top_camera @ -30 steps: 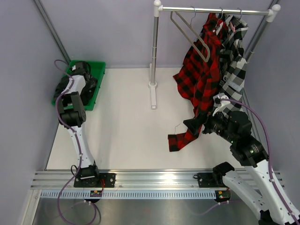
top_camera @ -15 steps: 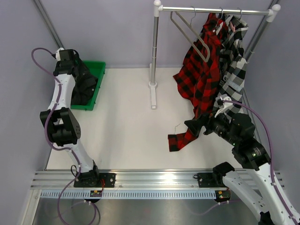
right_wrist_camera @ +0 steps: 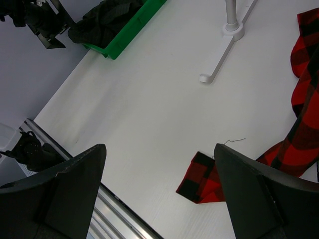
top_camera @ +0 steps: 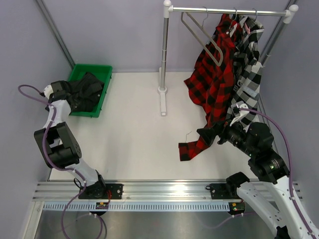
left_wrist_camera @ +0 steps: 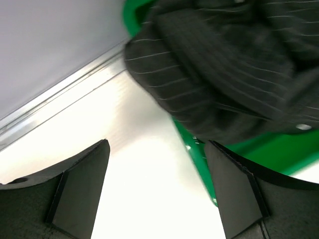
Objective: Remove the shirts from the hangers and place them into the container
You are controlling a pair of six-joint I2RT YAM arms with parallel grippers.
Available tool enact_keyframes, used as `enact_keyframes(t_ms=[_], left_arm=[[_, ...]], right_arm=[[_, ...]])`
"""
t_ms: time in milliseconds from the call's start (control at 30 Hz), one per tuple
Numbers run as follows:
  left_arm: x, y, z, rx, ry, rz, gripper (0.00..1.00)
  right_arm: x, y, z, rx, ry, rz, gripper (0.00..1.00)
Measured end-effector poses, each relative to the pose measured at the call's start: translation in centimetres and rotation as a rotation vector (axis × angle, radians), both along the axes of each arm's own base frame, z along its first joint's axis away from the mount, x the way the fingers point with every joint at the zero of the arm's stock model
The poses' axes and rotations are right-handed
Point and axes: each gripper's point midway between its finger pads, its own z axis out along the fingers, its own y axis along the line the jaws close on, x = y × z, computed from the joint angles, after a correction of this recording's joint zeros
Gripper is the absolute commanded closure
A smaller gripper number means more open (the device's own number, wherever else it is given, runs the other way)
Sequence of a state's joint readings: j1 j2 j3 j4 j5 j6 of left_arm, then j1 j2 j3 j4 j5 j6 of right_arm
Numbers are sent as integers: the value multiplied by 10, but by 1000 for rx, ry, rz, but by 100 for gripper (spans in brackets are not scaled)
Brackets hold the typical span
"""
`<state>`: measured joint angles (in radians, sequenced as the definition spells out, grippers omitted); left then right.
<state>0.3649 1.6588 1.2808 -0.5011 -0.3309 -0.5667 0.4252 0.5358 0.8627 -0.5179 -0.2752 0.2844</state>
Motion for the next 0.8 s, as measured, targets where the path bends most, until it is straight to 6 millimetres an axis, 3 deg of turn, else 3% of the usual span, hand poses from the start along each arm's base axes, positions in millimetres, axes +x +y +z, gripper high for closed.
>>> enact_keyframes(t_ms=[100,333,533,800], left_arm=[[-4,10,-9,3,5,29,18],[37,25,-29,5,-14,0,18],[57,18,-56,-34,13,-56,20],[65,13,-64,-41,44,-100,21]], right_arm=[[0,0,0,1,0,2,1],[2,1,-3,-5,12,4,1],[6,3,-9,-16,37,3,1],[12,6,-20,-33,76,3,1]])
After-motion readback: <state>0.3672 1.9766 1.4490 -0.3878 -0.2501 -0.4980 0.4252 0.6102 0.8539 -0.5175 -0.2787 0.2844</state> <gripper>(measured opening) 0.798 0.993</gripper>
